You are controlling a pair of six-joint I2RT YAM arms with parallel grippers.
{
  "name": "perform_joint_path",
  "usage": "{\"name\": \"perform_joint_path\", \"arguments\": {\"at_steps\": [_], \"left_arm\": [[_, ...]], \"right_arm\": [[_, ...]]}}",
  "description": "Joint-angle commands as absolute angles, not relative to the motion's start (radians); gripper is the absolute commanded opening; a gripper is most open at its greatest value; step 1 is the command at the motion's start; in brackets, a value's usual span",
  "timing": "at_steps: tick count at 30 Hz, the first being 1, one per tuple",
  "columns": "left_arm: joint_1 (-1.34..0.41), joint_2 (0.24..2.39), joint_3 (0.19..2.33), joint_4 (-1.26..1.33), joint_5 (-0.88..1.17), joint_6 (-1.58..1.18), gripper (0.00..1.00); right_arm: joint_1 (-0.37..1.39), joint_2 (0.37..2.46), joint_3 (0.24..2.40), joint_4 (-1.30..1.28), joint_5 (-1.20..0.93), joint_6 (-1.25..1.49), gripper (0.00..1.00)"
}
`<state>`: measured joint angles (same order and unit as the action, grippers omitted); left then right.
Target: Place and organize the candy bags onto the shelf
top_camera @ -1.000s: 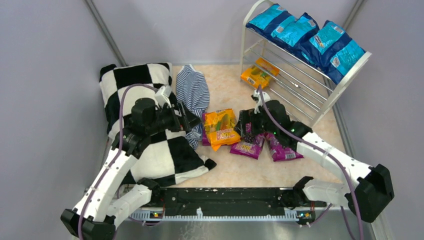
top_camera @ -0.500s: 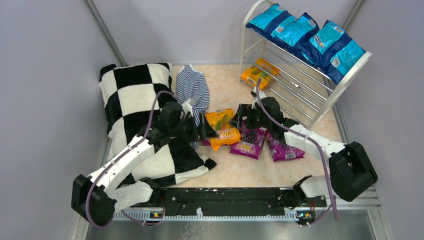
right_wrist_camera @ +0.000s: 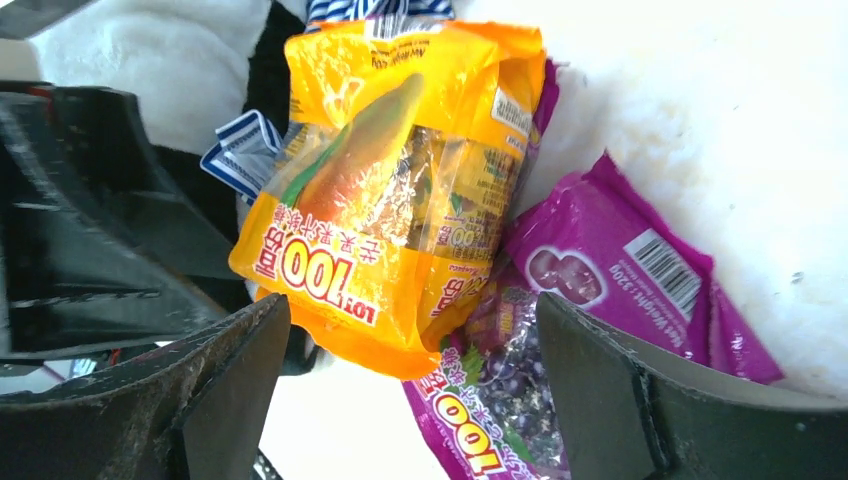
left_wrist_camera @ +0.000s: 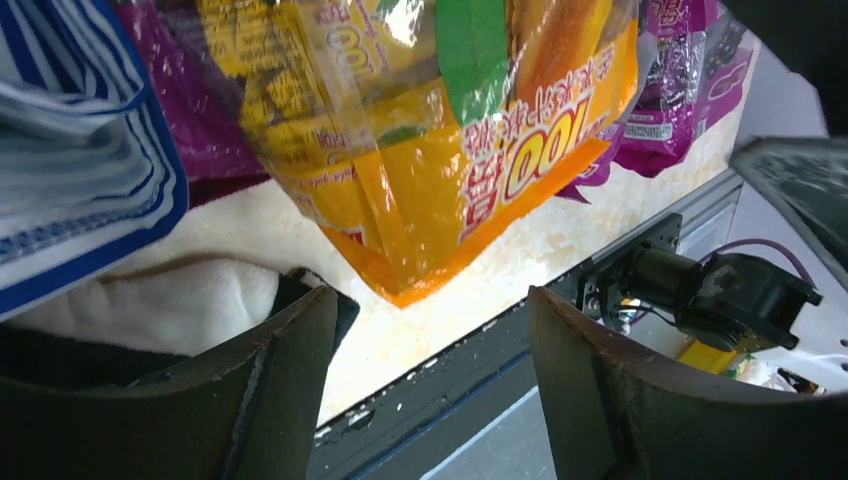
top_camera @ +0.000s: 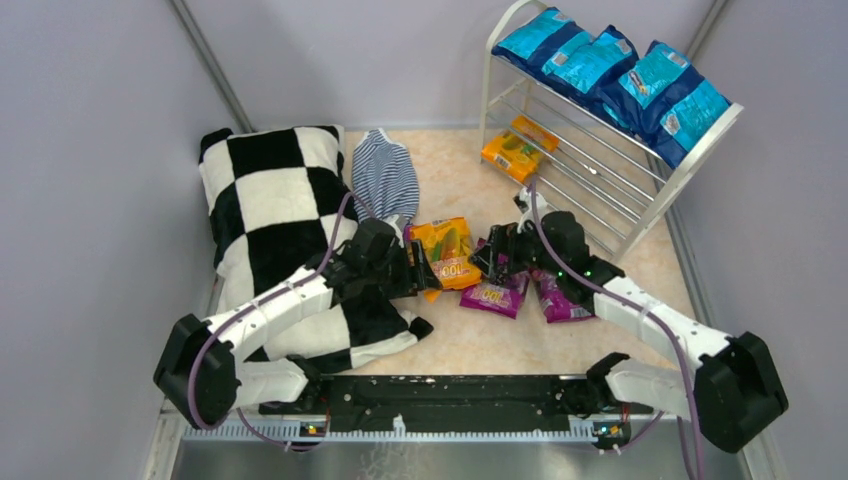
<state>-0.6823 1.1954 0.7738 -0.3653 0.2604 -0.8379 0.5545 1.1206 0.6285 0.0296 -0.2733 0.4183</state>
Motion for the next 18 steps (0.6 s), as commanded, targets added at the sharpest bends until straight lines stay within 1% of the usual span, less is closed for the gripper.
{"name": "perform_joint_path", "arguments": {"at_steps": [1, 5, 7, 9, 11, 13, 17, 18], "left_arm": [[-0.687, 1.245, 0.775, -0.251, 0.243, -0.854, 0.72], [-0.688, 1.264, 0.783, -0.235, 0.224, -0.843, 0.57], [-0.686, 1.267, 0.778, -0.206, 0.232, -0.838, 0.48], [-0.686, 1.274, 0.782, -0.191, 0.237, -0.827, 0.35], [-0.686, 1.273, 0.798, -0.192, 0.239, -0.814, 0.19], [-0.685, 1.26, 0.811, -0.195, 0.233, -0.798, 0.1], [-0.679, 1.231, 0.847, -0.219, 0.224, -0.761, 0.0], [-0.676, 1.228, 0.858, -0.23, 0.228, -0.751, 0.0]], "right_arm": [[0.557, 1.032, 0.641, 0.013, -0.222, 0.322, 0.92], [0.575, 0.99, 0.626, 0.026, -0.229, 0.276, 0.93], [0.62, 0.998, 0.639, 0.008, -0.197, 0.231, 0.93], [0.675, 1.019, 0.667, -0.036, -0.152, 0.193, 0.93], [0.725, 1.033, 0.689, -0.061, -0.124, 0.156, 0.95], [0.804, 1.027, 0.693, -0.05, -0.062, 0.091, 0.98], [0.947, 0.98, 0.638, 0.048, -0.005, -0.161, 0.99], [0.978, 0.969, 0.625, 0.063, -0.005, -0.239, 0.99]]}}
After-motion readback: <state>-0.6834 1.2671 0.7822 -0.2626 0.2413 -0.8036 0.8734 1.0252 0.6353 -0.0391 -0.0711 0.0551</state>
